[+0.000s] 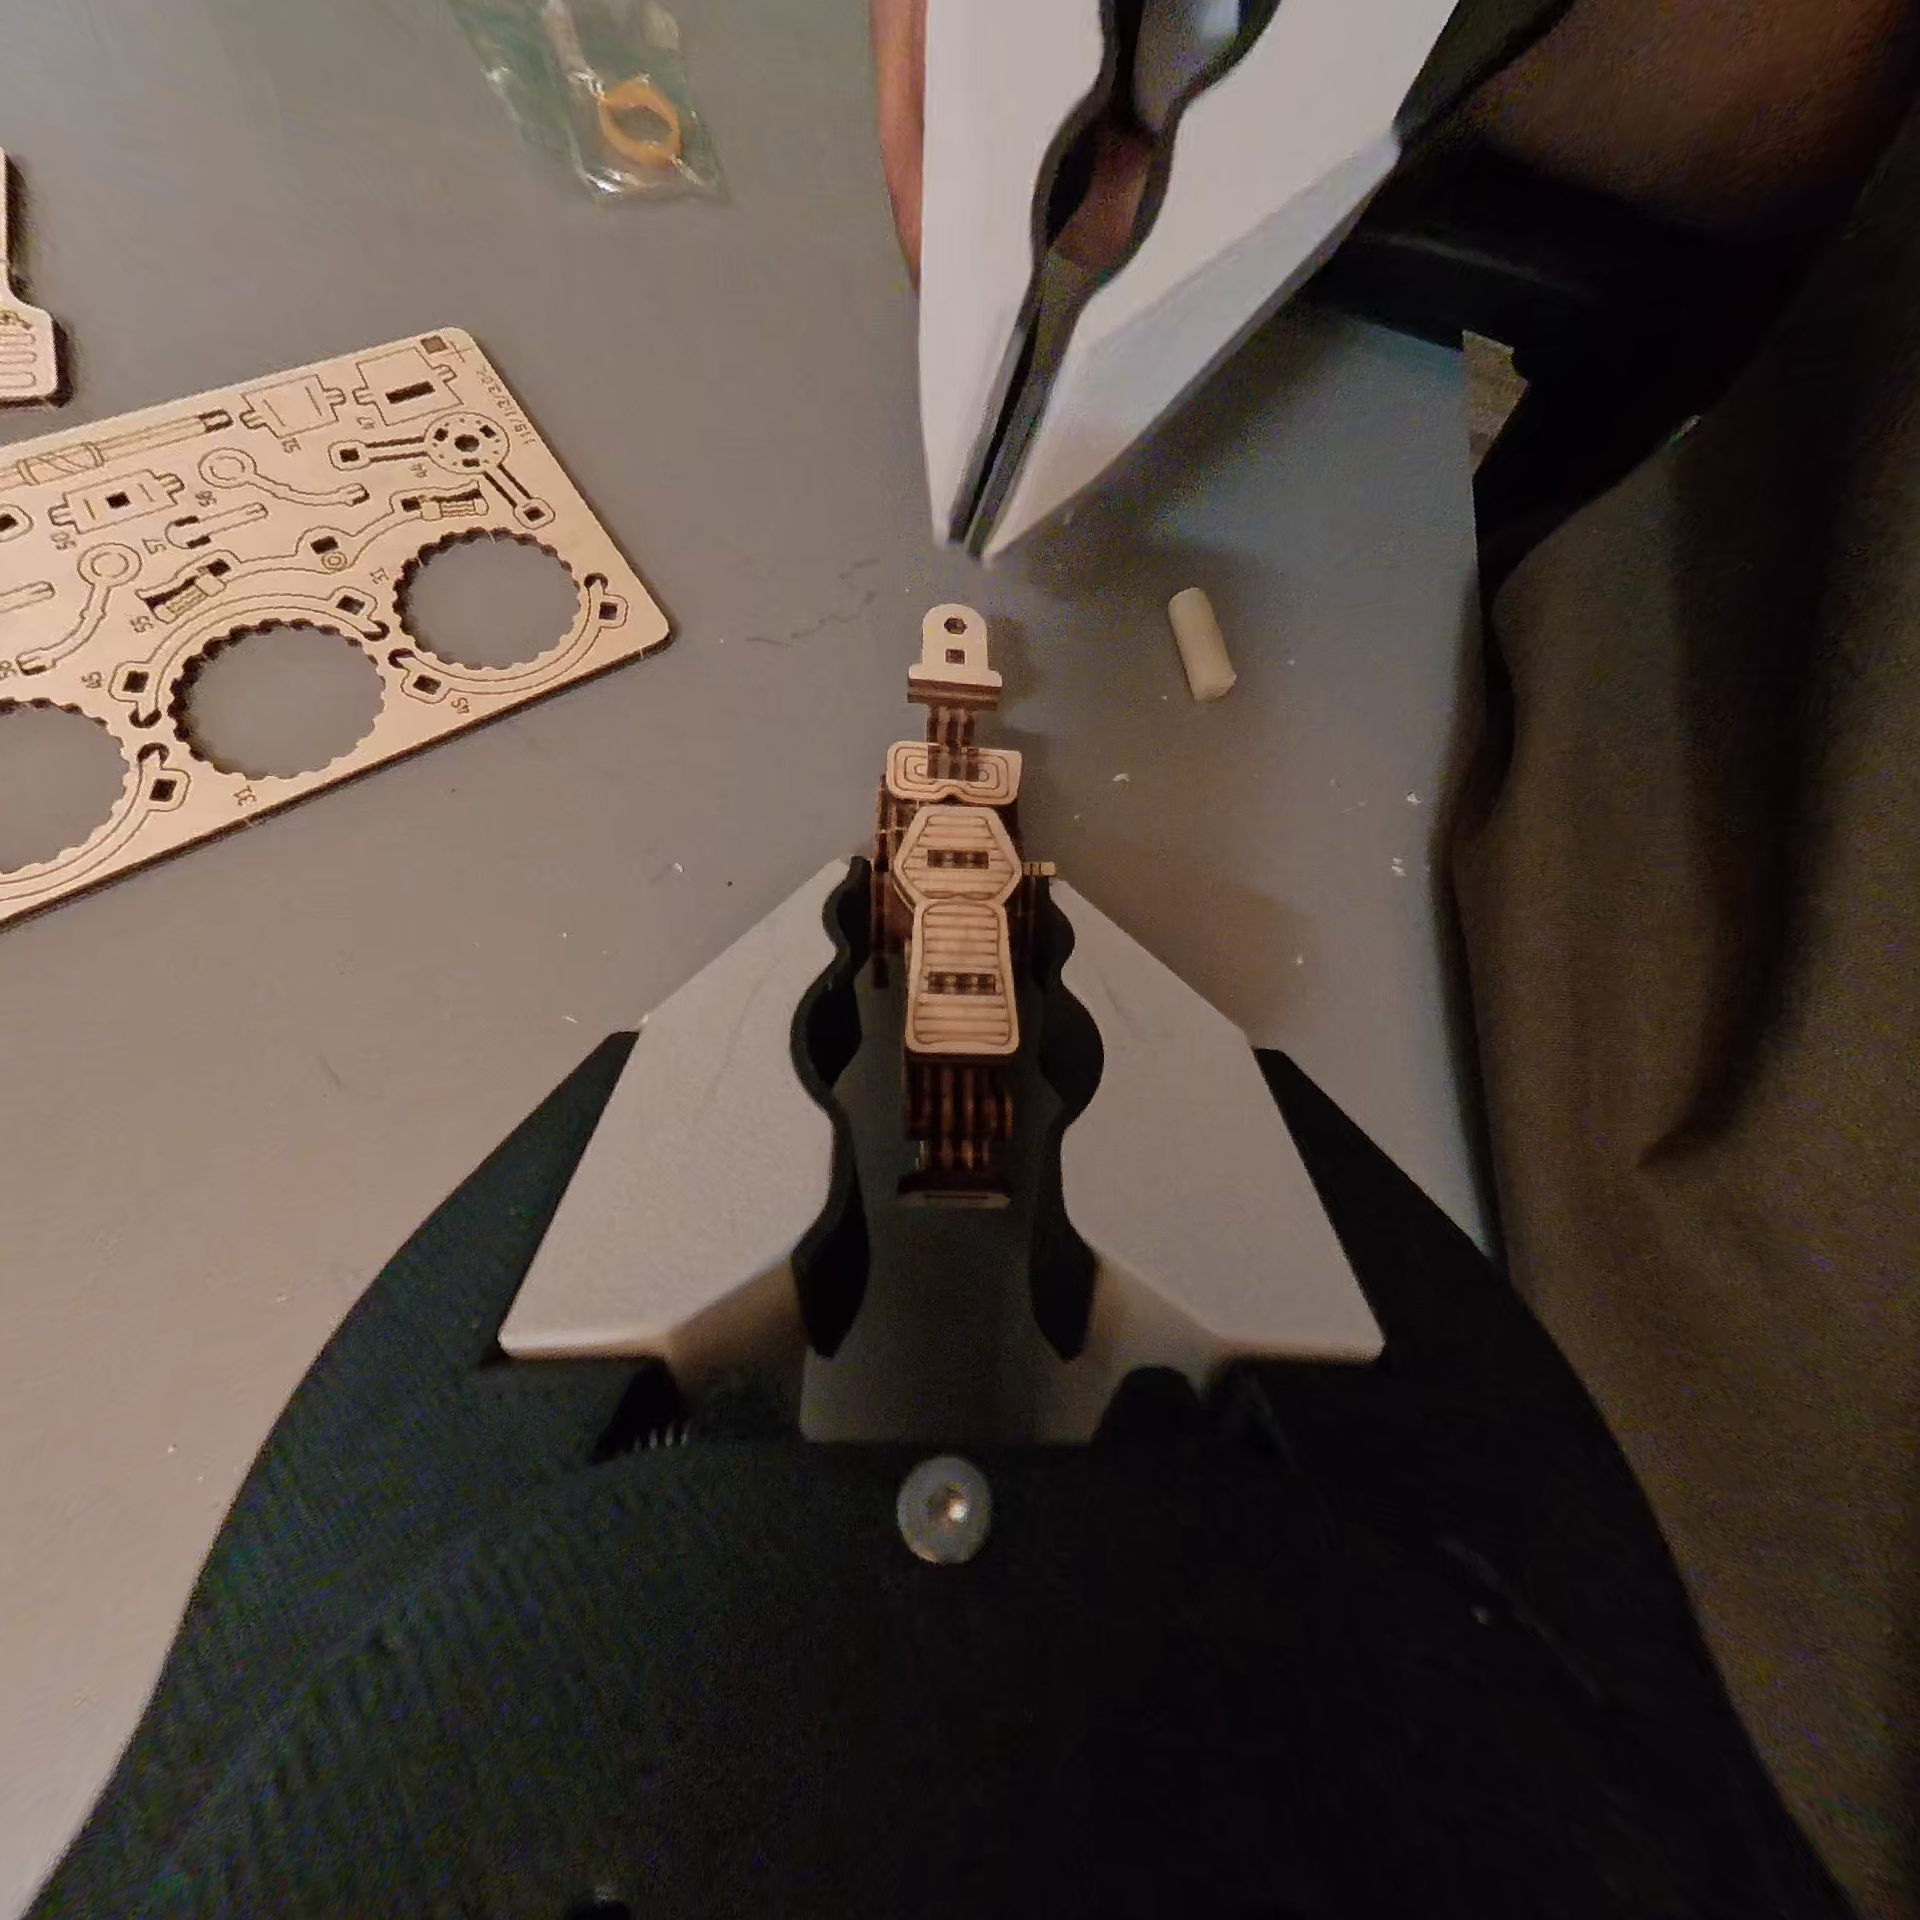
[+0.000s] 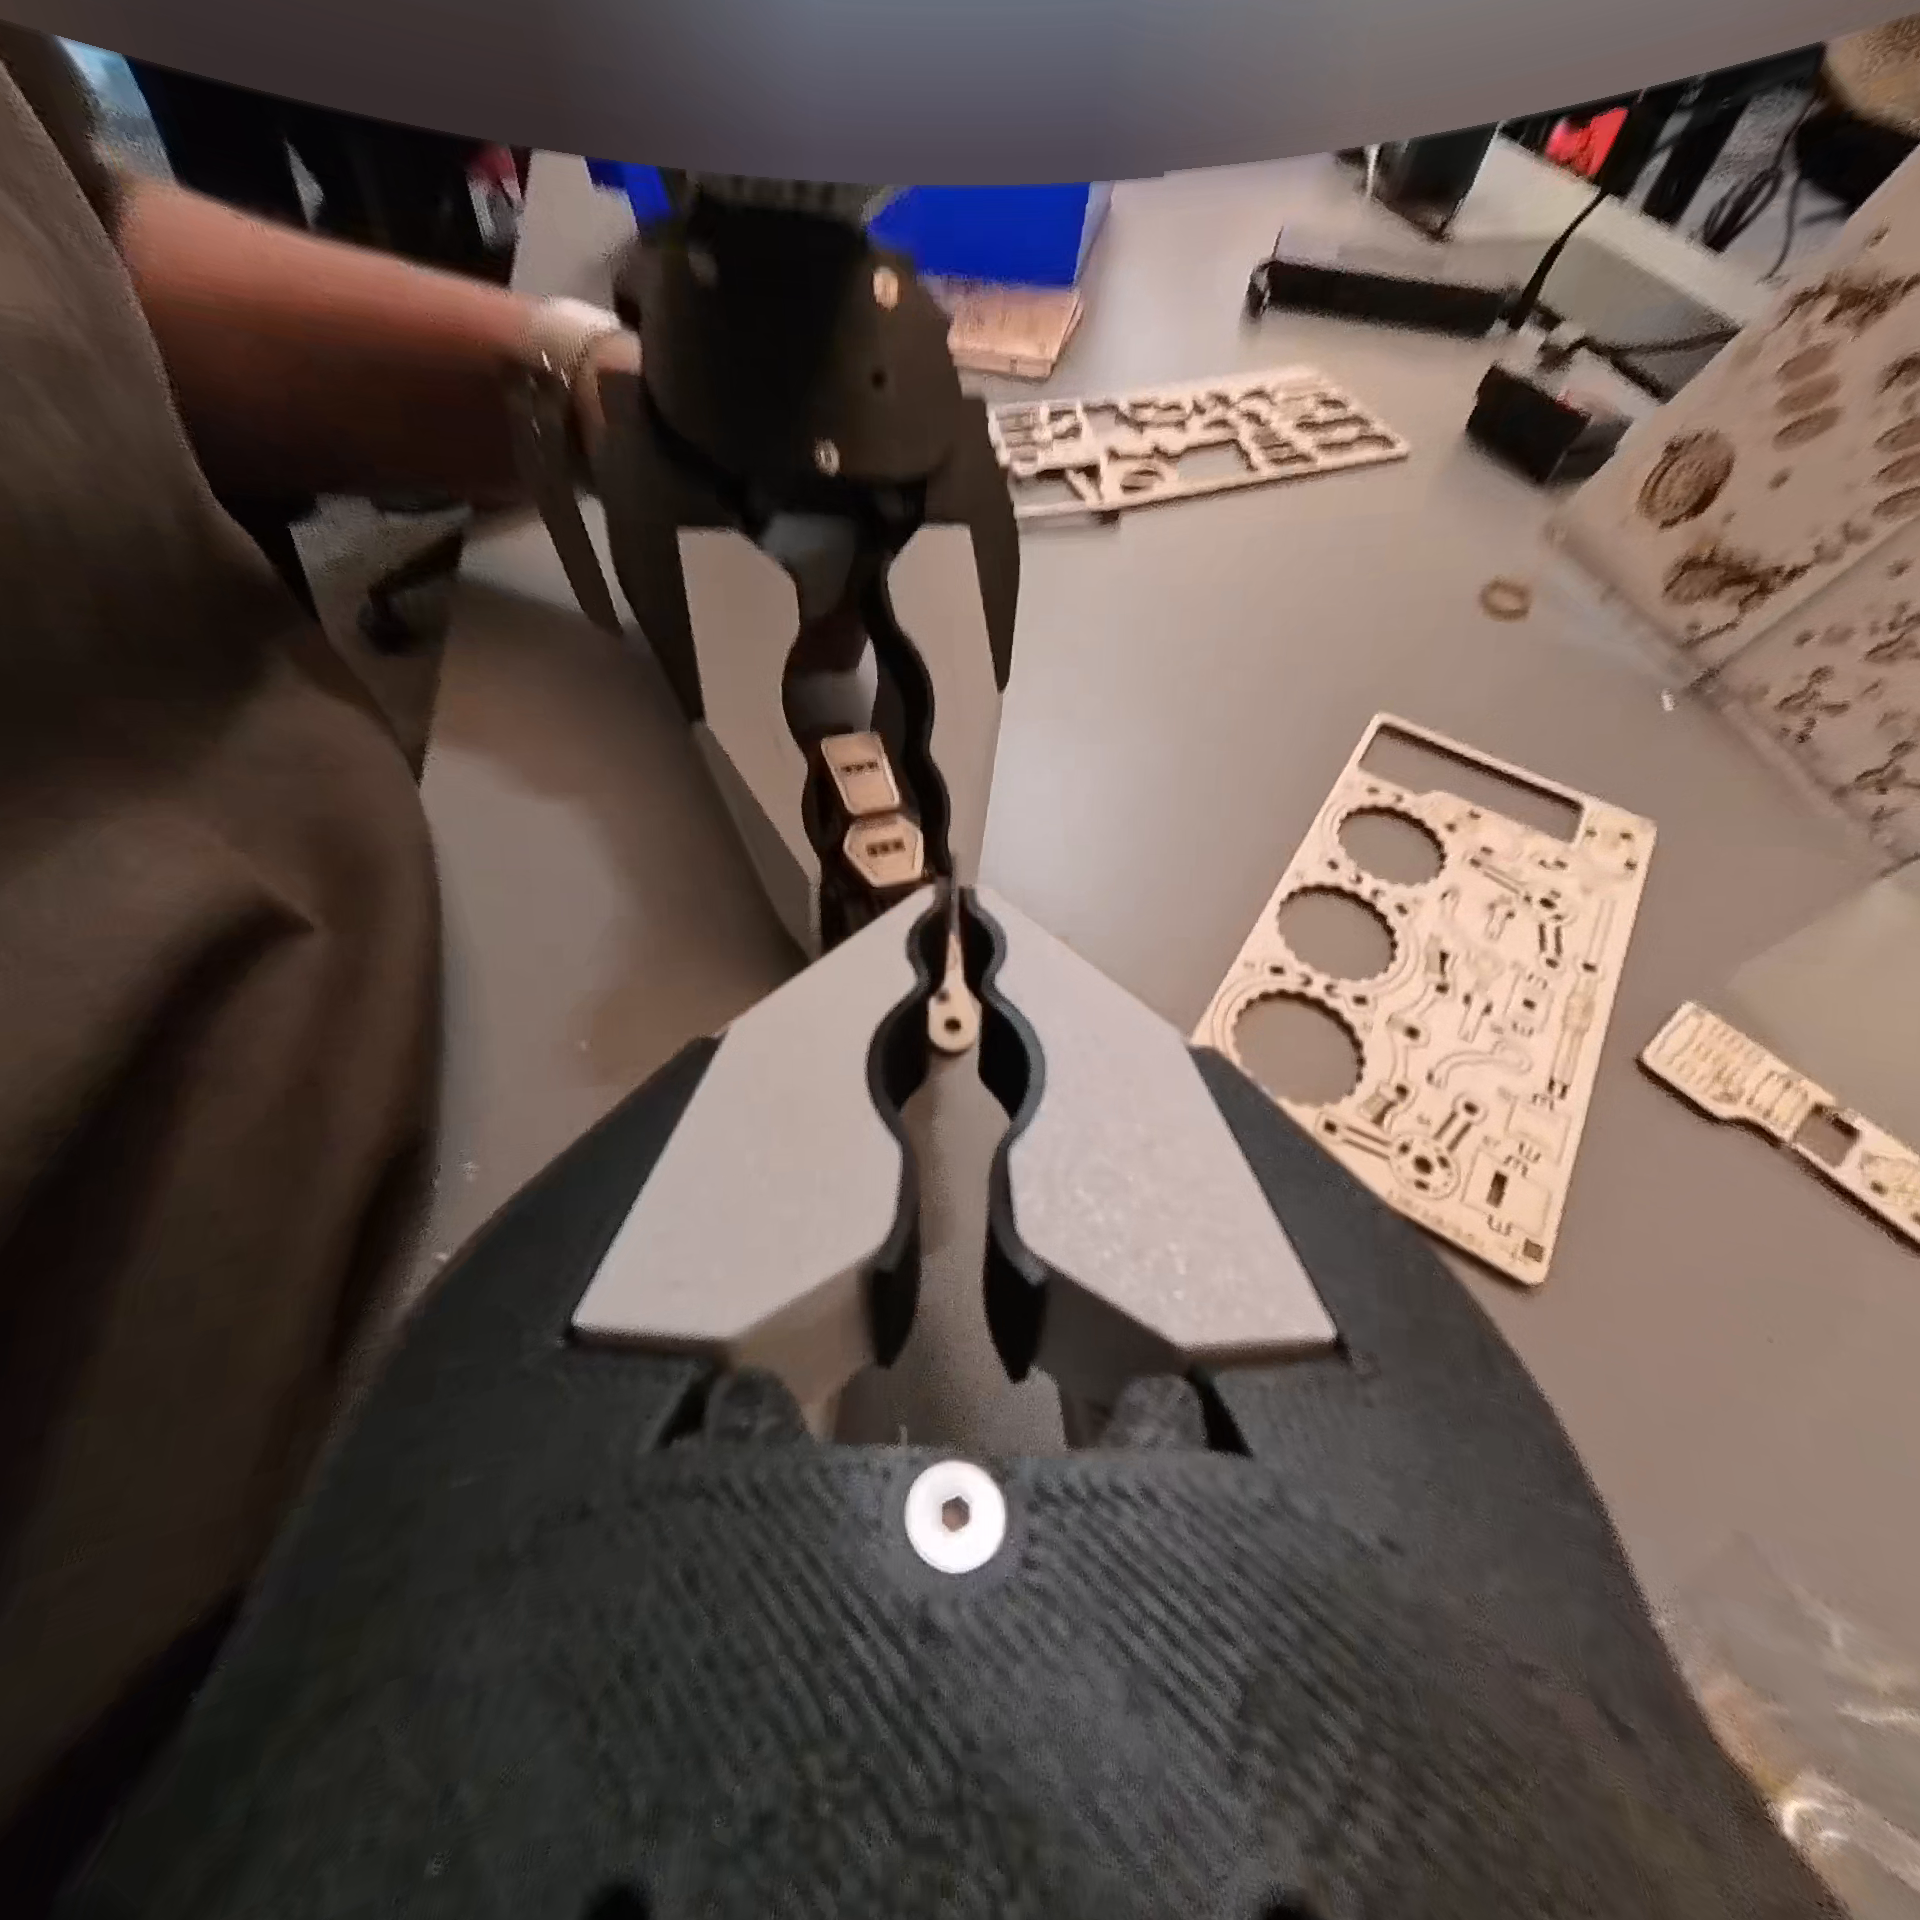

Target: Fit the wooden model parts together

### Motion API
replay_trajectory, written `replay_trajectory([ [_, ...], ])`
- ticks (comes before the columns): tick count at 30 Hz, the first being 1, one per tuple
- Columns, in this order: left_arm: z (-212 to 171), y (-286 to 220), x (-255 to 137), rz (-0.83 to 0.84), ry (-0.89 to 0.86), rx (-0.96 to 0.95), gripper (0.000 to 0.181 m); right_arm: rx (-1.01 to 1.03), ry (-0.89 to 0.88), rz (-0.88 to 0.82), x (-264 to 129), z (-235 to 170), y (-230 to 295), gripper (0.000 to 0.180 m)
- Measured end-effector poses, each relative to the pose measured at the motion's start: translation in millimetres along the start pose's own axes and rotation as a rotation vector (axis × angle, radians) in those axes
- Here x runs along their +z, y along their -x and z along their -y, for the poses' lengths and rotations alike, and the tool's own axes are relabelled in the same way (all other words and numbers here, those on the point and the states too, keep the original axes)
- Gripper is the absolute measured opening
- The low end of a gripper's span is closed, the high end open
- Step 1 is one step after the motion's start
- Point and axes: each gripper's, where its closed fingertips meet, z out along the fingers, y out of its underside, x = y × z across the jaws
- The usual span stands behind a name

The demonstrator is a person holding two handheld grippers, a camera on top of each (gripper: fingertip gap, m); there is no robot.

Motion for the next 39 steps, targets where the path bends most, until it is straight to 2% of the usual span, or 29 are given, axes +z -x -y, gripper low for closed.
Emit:
replay_trajectory([
  [2, 0, 0, 0, -0.001, 0.0, -0.001, 0.029, 0.014, -0.018, 0.01, -2, 2, 1, 0.0],
  [4, 0, 0, 0, -0.002, 0.001, -0.002, 0.029, 0.004, 0.087, 0.016, 4, -20, 1, 0.004],
  [9, 0, 0, 0, 0.0, 0.001, 0.001, 0.029, 0.029, -0.046, 0.017, -4, 7, 0, 0.0],
  [12, 0, 0, 0, -0.003, 0.001, -0.001, 0.03, 0.037, 0.086, 0.042, 4, -21, 3, 0.009],
  [13, 0, 0, 0, -0.001, 0.0, -0.003, 0.029, 0.029, 0.086, 0.042, 6, -22, 4, 0.004],
  [16, 0, 0, 0, 0.002, 0.001, 0.003, 0.029, 0.051, -0.011, 0.045, 0, 0, 4, 0.002],
  [20, -1, 0, 0, -0.002, 0.003, -0.003, 0.029, 0.047, 0.087, 0.04, 5, -23, 3, 0.006],
  [24, -1, 0, 0, 0.002, 0.003, 0.003, 0.03, 0.054, -0.005, 0.038, 0, -1, 3, 0.0],
  [27, -1, 0, 0, -0.002, 0.002, -0.001, 0.029, 0.04, 0.089, 0.035, 6, -21, 3, 0.007],
  [28, -1, 0, 0, -0.001, 0.003, -0.001, 0.029, 0.031, 0.084, 0.038, 6, -21, 4, 0.002],
  [32, -1, 0, 0, 0.003, 0.004, 0.004, 0.03, 0.039, -0.029, 0.038, -2, 3, 4, 0.0],
  [35, -1, 0, -1, 0.0, 0.002, 0.0, 0.029, 0.032, 0.085, 0.024, 5, -21, 1, 0.007],
  [39, -1, 1, 0, 0.003, 0.004, 0.004, 0.03, 0.046, -0.035, 0.009, -5, 4, -3, 0.0],
])
